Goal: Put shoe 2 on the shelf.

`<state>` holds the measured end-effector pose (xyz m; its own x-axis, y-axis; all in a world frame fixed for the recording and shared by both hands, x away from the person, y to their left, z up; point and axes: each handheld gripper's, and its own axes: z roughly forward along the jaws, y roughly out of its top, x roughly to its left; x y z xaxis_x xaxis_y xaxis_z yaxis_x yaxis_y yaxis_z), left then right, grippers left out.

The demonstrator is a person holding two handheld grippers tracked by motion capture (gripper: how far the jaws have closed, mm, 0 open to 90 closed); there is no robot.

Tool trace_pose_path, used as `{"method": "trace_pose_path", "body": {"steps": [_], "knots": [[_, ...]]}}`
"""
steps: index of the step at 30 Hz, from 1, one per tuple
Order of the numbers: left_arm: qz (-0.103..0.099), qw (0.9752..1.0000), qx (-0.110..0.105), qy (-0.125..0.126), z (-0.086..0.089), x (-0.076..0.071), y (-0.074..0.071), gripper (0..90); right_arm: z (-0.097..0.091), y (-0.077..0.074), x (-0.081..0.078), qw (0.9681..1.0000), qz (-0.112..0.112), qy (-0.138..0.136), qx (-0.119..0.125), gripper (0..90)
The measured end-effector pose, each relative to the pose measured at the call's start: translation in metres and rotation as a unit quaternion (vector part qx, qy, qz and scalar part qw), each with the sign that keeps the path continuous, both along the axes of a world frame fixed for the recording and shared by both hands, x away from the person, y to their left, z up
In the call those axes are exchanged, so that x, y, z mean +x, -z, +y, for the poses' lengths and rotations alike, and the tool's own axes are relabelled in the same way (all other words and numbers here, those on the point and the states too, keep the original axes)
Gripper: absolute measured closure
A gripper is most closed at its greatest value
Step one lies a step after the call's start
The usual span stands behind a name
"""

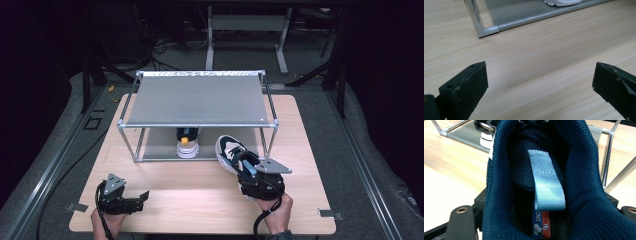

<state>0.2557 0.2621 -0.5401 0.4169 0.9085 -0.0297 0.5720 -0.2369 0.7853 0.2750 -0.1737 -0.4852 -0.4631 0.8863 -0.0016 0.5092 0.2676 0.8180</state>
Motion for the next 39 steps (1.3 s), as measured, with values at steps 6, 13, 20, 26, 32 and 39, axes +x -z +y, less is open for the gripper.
{"method": "trace_pose_path", "body": {"steps": [6, 13, 20, 26, 32, 39], "knots": [[0.003, 1.0000, 0.001, -0.001, 0.001, -0.001, 0.002, 0.2, 0.004, 0.001, 0.009, 0.9999, 0.006, 0.009, 0.001, 23.9], [0.001, 1.0000, -0.002, -0.002, 0.002, -0.002, -0.001, 0.2, 0.011, -0.001, 0.022, 0.9999, 0.007, 0.012, 0.002, 23.9], [-0.001, 1.0000, -0.002, -0.002, 0.002, -0.003, -0.001, 0.3, 0.018, -0.003, 0.033, 0.9999, 0.013, 0.011, -0.001, 23.8], [0.012, 0.9998, -0.013, -0.001, 0.002, -0.003, 0.000, 0.2, 0.021, -0.004, 0.041, 0.9993, 0.017, 0.031, -0.009, 23.8], [0.006, 1.0000, -0.005, -0.007, 0.005, -0.001, -0.005, 0.2, 0.028, -0.003, 0.059, 0.9981, 0.027, 0.050, -0.022, 23.8], [0.007, 0.9999, -0.002, -0.007, 0.004, -0.001, -0.003, 0.3, 0.037, 0.009, 0.076, 0.9968, 0.041, 0.064, -0.023, 23.8]]}}
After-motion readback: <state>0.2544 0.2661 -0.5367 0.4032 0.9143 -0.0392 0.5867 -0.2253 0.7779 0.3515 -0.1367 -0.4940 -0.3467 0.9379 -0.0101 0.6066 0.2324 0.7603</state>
